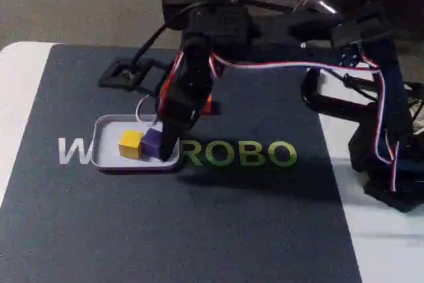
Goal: Move blocks one by one until all three blocks are in the tray.
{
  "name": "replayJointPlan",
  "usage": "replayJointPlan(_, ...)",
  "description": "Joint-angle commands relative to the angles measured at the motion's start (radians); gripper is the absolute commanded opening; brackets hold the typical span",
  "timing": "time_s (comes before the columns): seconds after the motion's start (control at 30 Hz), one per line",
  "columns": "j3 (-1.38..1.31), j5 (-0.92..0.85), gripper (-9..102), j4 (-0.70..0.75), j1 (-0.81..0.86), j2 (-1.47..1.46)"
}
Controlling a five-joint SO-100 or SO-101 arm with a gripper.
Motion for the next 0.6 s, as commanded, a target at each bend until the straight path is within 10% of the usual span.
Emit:
replayJointPlan(0.0,-0.044,-0.002,25,0.067,0.064,0.081)
replayJointPlan(0.57,-0.048,-0.012,22,0.175,0.163,0.173)
